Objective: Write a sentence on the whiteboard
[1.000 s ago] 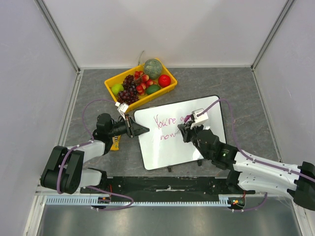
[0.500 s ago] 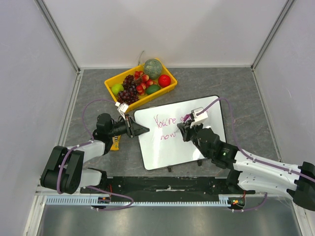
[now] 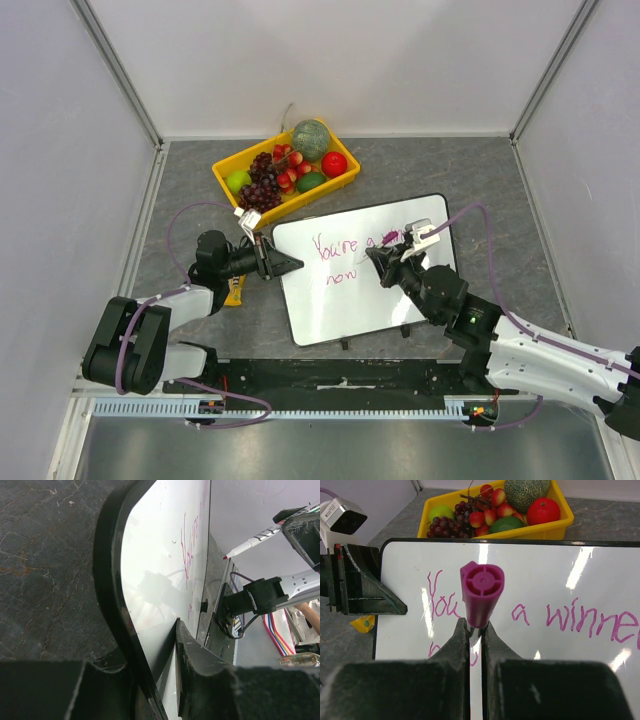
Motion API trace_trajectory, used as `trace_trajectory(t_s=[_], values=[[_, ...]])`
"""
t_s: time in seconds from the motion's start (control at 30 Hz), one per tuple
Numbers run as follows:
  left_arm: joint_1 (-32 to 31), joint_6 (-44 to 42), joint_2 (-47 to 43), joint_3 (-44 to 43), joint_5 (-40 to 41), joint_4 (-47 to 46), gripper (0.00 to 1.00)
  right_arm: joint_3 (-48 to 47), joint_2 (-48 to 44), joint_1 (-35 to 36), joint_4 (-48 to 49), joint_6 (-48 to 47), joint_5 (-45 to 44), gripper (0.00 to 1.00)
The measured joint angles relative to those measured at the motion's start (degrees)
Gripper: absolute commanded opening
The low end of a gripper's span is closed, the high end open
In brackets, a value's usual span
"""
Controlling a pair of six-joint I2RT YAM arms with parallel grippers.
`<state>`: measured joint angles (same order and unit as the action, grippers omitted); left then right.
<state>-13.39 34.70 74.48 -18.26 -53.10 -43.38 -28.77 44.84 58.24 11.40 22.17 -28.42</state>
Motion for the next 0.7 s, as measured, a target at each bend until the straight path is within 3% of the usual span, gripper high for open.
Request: trace_trajectory(t_s=[0.7], values=[[0.0,0.0,0.0,0.0,0.0,0.0,0.02,3.8,1.9,-0.4,-0.1,0.3,0.2,0.0]])
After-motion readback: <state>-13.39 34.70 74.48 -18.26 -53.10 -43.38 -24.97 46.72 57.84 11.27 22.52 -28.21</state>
